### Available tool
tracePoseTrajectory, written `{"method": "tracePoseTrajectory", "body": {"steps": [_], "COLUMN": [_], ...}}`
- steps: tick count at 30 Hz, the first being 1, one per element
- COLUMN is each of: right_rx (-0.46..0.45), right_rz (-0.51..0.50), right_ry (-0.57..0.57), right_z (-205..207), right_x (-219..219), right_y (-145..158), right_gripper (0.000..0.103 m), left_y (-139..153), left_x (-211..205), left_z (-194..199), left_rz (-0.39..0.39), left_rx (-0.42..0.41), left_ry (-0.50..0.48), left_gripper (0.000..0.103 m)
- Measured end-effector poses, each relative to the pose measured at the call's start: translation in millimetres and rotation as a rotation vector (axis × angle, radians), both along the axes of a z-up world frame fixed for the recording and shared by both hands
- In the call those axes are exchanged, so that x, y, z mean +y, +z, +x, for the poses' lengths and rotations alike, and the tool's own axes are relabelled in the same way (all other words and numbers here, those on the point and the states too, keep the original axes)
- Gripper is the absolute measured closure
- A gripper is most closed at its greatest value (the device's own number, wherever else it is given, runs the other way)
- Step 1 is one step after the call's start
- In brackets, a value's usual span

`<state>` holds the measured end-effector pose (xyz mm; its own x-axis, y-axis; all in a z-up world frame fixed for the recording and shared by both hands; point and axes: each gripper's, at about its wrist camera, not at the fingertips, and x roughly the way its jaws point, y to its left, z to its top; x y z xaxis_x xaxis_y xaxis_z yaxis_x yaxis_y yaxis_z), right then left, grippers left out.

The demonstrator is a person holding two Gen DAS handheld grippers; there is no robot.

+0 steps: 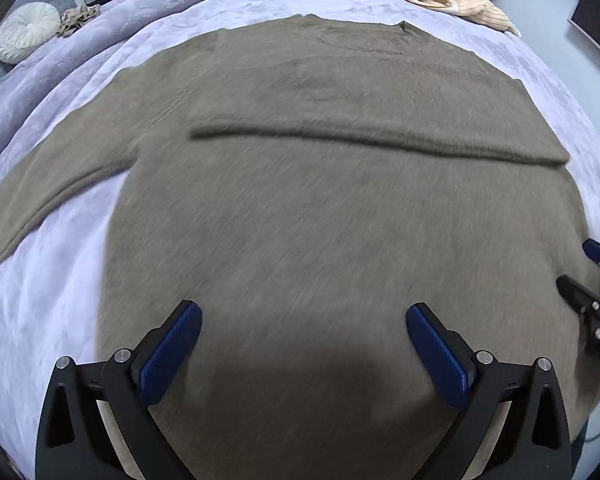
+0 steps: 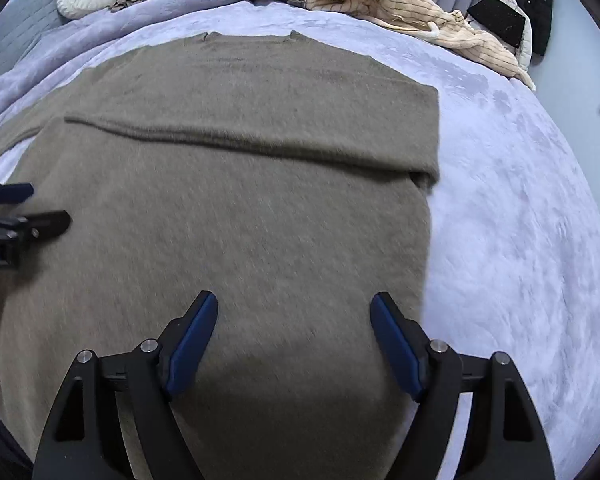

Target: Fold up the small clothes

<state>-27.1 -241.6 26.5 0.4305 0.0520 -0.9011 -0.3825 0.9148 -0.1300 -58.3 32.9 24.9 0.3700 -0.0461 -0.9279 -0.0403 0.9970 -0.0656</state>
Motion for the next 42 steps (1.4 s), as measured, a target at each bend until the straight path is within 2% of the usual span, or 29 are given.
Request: {"method": "tracePoseTrajectory", "body": {"steps": [2, 4, 6, 8, 10, 11, 13, 17, 20, 22, 23, 24, 25, 27, 28, 30, 31, 34, 37, 40, 42], "right_rx": [-0.013, -0.034, -0.039, -0.023, 0.013, 0.001, -0.031, -0.006, 0.008, 0.013, -0.019, -0.049, -0.066, -0.031, 0.000, 0.062, 0.043, 0.028, -0.035, -0.059, -0.055], "right_rz": [-0.055, 0.027, 0.075, 0.038, -0.050, -0.065, -0.017, -0.005, -0.029, -0.035, -0.011, 0.011, 0.030, 0.027, 0.009, -0.031, -0.031, 0.019, 0.051, 0.046, 0.037], "right_ry": [-0.037, 0.006, 0.122, 0.207, 0.263, 0.273, 0.268, 0.248, 0.251, 0.241, 0.245, 0.252, 0.265, 0.297, 0.312, 0.340, 0.340, 0.288, 0.254, 0.235, 0.220], "right_z": [-13, -29, -51, -68, -82, -87, -96, -105, -109, -103, -103, -105, -104, -99, -99, -102, -104, -101, -94, -79, -68], "right_x": [-1, 9, 34, 52, 58, 52, 29, -1, 0, 6, 10, 13, 20, 34, 40, 42, 39, 35, 41, 55, 68], "right_y": [15, 35, 44, 34, 5, -3, -1, 5, 12, 26, 36, 42, 45, 37, 28, 5, 1, 16, 39, 45, 45], "right_gripper": [0.021, 0.021, 0.021, 0.021, 0.021, 0.021, 0.020, 0.020, 0.019, 0.019, 0.019, 0.019, 0.019, 0.019, 0.019, 0.019, 0.019, 0.019, 0.019, 0.019, 0.019], "left_y": [13, 29, 30, 19, 6, 2, 4, 3, 13, 28, 34, 32, 26, 5, -2, 2, 4, 16, 30, 44, 53], "left_x": [6, 1, -14, -25, -27, -25, -13, 1, 5, 3, 0, -13, -19, -24, -27, -28, -28, -22, -4, 27, 55], "left_z": [-17, -35, -49, -58, -70, -74, -87, -104, -115, -122, -123, -103, -98, -92, -94, -99, -101, -100, -86, -69, -63], "left_rz": [-0.006, -0.035, -0.037, 0.016, 0.080, 0.081, 0.057, 0.035, 0.023, -0.022, -0.042, -0.045, -0.029, 0.039, 0.063, 0.060, 0.057, 0.045, 0.032, 0.042, 0.071], "left_rx": [-0.006, -0.049, -0.043, -0.017, -0.005, -0.009, -0.021, -0.024, -0.006, -0.038, -0.061, -0.063, -0.039, 0.041, 0.044, 0.023, 0.025, 0.007, -0.046, -0.110, -0.157], "left_ry": [0.022, 0.004, -0.054, -0.111, -0.121, -0.119, -0.095, -0.074, -0.051, -0.044, -0.052, -0.059, -0.068, -0.075, -0.080, -0.077, -0.074, -0.032, 0.028, 0.141, 0.249], "left_gripper": [0.000, 0.000, 0.000, 0.000, 0.000, 0.000, 0.000, 0.000, 0.000, 0.000, 0.000, 0.000, 0.000, 0.000, 0.000, 0.000, 0.000, 0.000, 0.000, 0.000, 0.000]}}
